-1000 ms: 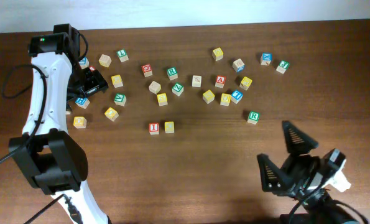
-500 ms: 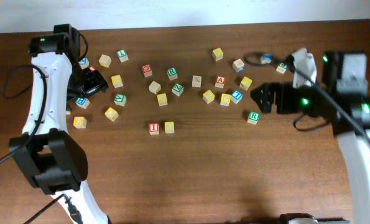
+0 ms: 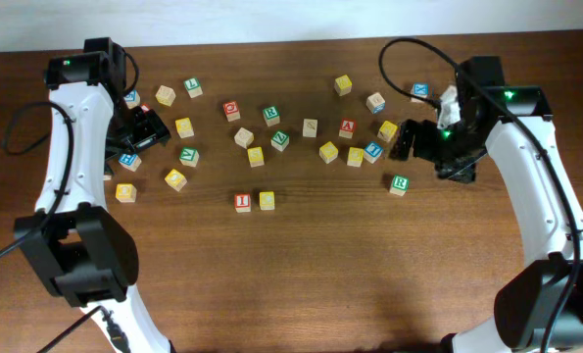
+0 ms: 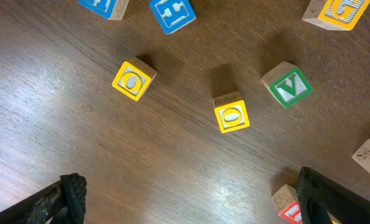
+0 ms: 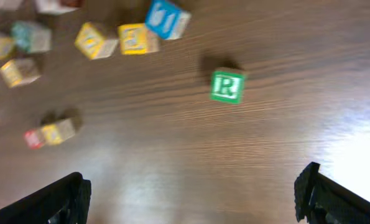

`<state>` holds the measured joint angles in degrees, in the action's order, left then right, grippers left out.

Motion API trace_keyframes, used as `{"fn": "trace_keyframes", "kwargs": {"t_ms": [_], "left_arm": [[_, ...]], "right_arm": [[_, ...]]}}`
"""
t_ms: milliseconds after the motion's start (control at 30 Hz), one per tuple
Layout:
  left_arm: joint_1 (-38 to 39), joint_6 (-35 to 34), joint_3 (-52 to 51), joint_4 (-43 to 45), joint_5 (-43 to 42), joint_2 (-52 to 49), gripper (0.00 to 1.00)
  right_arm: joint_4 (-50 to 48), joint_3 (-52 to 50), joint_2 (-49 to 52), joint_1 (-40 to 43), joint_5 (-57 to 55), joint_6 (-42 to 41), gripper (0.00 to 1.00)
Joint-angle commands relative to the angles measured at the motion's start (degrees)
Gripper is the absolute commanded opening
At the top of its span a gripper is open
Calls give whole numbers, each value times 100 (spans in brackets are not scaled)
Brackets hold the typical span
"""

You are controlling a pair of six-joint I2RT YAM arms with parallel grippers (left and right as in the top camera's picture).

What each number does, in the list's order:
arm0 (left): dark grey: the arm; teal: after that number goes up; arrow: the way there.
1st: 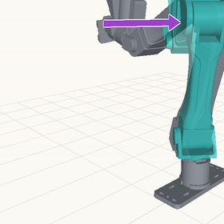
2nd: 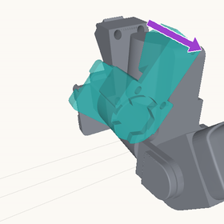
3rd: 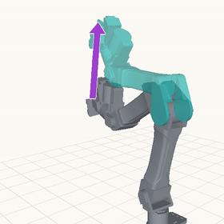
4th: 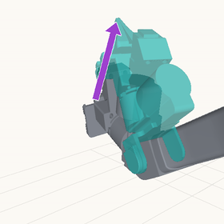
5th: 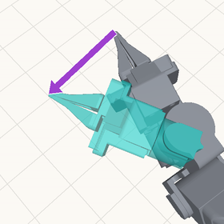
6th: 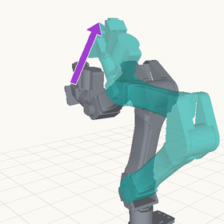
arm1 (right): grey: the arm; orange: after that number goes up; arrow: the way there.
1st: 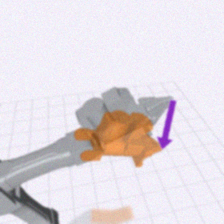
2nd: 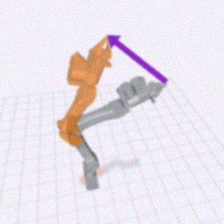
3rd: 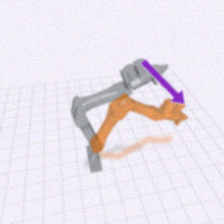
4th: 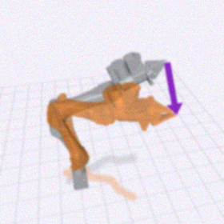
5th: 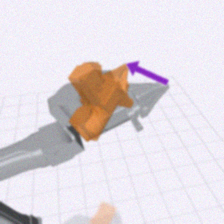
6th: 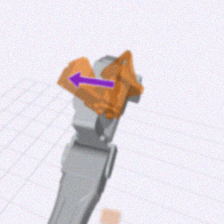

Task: Spell out ICRA
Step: 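Reach the right gripper to the green R block on the right, then close the right gripper on the green R block and lift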

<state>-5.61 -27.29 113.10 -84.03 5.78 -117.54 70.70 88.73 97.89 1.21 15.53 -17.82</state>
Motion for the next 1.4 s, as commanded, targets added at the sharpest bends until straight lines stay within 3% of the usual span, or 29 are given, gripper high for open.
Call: {"fn": "trace_keyframes", "kwargs": {"t_ms": [0, 167, 333, 467, 533, 800, 933, 1033, 1167, 1367], "left_arm": [[-20, -11, 31, -2, -35, 44, 99], [-20, -11, 31, -2, -37, 44, 99], [-20, -11, 31, -2, -37, 44, 99], [-20, -11, 31, -2, -37, 44, 99], [-17, -11, 31, -2, -37, 44, 99], [-20, -11, 31, -2, -35, 44, 99], [-20, -11, 31, -4, -35, 44, 99], [-20, -11, 31, -2, -37, 44, 99], [-17, -11, 31, -2, -37, 44, 99], [-20, -11, 31, -4, -37, 44, 99]], "right_arm": [[4, -11, 15, 26, 13, -262, 98], [-109, -20, 114, -55, -4, -267, 98], [-125, -46, 584, -245, -1043, -1104, 98], [-199, -46, 1215, -289, -1043, -1117, 96], [-269, -46, 1552, -361, -1043, -857, 89], [-791, -46, 2240, -459, -1025, -772, 88], [-975, -46, 2249, -459, -1025, -769, 80], [-990, -46, 2251, -459, -1027, -769, 68], [-986, -46, 2251, -459, -1029, -769, 62], [-1012, -114, 2251, -459, -1169, -774, 62]]}}
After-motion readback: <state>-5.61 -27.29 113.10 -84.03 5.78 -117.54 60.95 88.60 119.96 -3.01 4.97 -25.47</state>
